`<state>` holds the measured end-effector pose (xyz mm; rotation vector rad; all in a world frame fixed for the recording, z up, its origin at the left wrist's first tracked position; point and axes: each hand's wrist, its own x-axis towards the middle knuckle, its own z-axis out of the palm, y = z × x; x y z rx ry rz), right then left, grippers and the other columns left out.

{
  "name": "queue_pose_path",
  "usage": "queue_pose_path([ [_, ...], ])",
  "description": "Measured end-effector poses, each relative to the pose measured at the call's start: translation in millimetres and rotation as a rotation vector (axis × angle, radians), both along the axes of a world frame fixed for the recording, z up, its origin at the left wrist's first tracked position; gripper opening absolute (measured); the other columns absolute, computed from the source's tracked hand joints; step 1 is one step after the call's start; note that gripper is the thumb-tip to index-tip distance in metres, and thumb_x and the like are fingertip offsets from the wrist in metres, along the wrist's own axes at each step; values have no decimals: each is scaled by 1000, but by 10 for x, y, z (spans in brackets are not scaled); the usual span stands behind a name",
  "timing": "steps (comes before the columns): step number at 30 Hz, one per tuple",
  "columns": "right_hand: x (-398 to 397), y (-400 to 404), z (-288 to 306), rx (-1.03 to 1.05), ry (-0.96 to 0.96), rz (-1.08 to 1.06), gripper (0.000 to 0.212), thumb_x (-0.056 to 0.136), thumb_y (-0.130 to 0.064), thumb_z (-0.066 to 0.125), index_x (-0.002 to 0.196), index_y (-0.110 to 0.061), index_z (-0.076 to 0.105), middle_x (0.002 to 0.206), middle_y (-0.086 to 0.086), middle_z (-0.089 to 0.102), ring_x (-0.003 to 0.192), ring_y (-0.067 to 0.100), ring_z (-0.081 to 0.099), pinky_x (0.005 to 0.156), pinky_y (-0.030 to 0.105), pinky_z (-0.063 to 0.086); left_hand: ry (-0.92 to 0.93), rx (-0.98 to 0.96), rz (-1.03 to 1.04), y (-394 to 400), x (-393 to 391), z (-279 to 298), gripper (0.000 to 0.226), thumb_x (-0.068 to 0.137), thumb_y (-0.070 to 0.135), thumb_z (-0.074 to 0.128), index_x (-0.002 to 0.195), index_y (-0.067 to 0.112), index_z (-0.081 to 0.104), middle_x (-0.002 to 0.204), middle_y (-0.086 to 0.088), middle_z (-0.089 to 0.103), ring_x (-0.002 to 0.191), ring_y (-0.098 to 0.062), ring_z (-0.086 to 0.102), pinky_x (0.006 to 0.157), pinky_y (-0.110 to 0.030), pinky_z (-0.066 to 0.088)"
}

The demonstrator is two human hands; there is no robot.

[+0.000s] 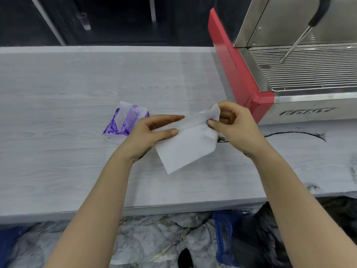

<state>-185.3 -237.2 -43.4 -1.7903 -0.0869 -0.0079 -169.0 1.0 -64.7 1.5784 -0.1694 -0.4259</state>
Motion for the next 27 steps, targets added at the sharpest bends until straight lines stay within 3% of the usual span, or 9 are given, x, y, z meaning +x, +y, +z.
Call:
queue_pose_path([
  [3,182,93,-73,-122,-77,-47,19,78,13,64,81,-4,72,89,7,74,88,22,70,79,34,57,-154,185,87,-14,151,11,22,88,4,69,103,18,77,107,10,76,106,-1,66,90,-13,50],
  [6,456,227,-180,-217,-153,-154,29,75,12,61,77,-13,76,83,-2,74,84,17,69,72,27,54,-397,322,188,-64,425,-49,25,89,-4,62,94,14,79,102,3,75,102,-6,67,92,-15,49],
  [9,698,287,-317,-437,-336,-146,35,73,15,52,81,-9,76,86,2,73,85,14,67,74,19,52,-658,536,160,-120,677,-237,30,86,-9,57,93,9,79,100,-3,72,96,-14,66,88,-13,46],
  [12,881,242,-494,-726,-383,35,36,71,16,48,87,-3,74,93,9,72,92,25,64,82,32,52,-769,794,5,-153,793,-428,33,85,-5,49,99,5,77,105,-10,71,98,-30,63,91,-25,45],
  [14,919,201,-596,-912,-359,193,33,74,15,51,92,-2,72,96,10,69,96,28,58,82,42,51,-763,894,-80,-167,738,-501,35,86,13,46,106,5,74,109,-9,69,101,-32,59,94,-35,46],
  [17,819,142,-645,-993,-347,347,21,91,-11,55,107,-4,65,108,5,61,106,22,48,91,36,47,-785,948,-99,-109,628,-592,49,87,44,49,114,10,72,117,-4,65,108,-27,55,95,-40,46],
  [19,744,87,-657,-990,-364,377,31,95,-28,54,115,-5,62,115,2,55,112,19,42,96,30,42,-862,943,-62,-51,613,-659,44,89,46,54,113,14,73,120,-4,64,109,-29,55,92,-42,48],
  [23,703,51,-737,-948,-462,369,17,89,-3,61,103,-2,70,103,9,61,100,27,52,84,39,50,-927,874,-29,-4,608,-701,27,93,31,58,108,19,76,104,-3,66,95,-28,57,83,-44,48],
  [27,607,21,-712,-864,-443,391,25,85,5,61,103,-7,73,90,8,66,91,27,58,78,42,52,-871,765,-103,0,445,-666,19,91,11,66,107,9,77,94,-8,64,87,-26,60,82,-23,42],
])
